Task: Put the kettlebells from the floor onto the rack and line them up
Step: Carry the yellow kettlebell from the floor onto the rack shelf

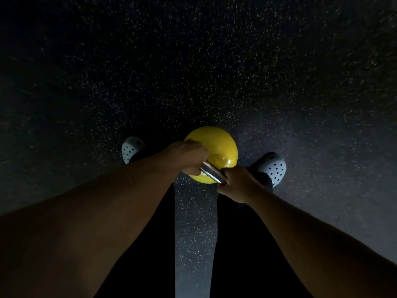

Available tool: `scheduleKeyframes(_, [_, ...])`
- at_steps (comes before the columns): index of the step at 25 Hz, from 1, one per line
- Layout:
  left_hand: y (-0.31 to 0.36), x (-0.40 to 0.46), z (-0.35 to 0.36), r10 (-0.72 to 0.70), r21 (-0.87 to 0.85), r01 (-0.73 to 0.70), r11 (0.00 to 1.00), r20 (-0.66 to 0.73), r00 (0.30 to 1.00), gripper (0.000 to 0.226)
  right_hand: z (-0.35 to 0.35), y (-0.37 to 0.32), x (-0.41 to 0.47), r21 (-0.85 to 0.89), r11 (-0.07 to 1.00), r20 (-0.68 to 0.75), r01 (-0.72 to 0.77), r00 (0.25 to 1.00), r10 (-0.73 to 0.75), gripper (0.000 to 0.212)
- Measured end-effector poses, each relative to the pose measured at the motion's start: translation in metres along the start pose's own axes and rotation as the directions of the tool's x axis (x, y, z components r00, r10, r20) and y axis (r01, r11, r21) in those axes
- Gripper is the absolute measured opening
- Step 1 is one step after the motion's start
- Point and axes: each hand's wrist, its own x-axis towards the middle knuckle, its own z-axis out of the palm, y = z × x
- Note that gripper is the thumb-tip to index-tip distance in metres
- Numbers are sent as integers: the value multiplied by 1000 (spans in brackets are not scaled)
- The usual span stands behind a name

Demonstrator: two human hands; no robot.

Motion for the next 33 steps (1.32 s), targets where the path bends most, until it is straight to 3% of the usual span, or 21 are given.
scheduleKeyframes(3, [-6, 4, -15, -7, -24, 8, 1000, 20, 1000, 15, -16, -8, 4, 81, 996, -24, -28, 999, 30, 20])
scheduleKeyframes(6, [-12, -12, -46, -62, -176, 51, 983, -57, 996, 14, -52, -25, 6, 76, 997, -110, -10, 994, 18, 10])
scheduleKeyframes(10, [-21, -57, -83, -122, -327, 41, 944, -231, 965, 13, -121, -63, 1, -86, 995, -158, 53, 985, -67, 28])
scheduleKeyframes(13, [-33, -94, -126, -202, -412, 35, 911, -368, 908, 15, -179, -107, -5, -227, 967, -234, 117, 957, -171, 30])
scheduleKeyframes(16, [-57, -131, -178, -254, -403, 38, 914, -498, 829, 20, -234, -162, -9, -356, 924, -325, 141, 908, -264, 30])
scheduleKeyframes(19, [-89, -171, -229, -234, -373, 22, 928, -535, 812, 27, -276, -221, -8, -499, 859, -374, 116, 865, -334, 30])
scheduleKeyframes(26, [-200, -293, -318, -247, -276, 60, 959, -716, 653, 17, -355, -402, 10, -695, 710, -453, 116, 696, -557, 22])
scheduleKeyframes(30, [-281, -366, -376, -264, -204, 170, 964, -798, 542, 20, -405, -512, 41, -769, 629, -470, 117, 563, -680, 21])
scheduleKeyframes(33, [-344, -406, -417, -265, -154, 254, 955, -827, 495, 19, -438, -587, 77, -794, 590, -466, 145, 476, -745, 21])
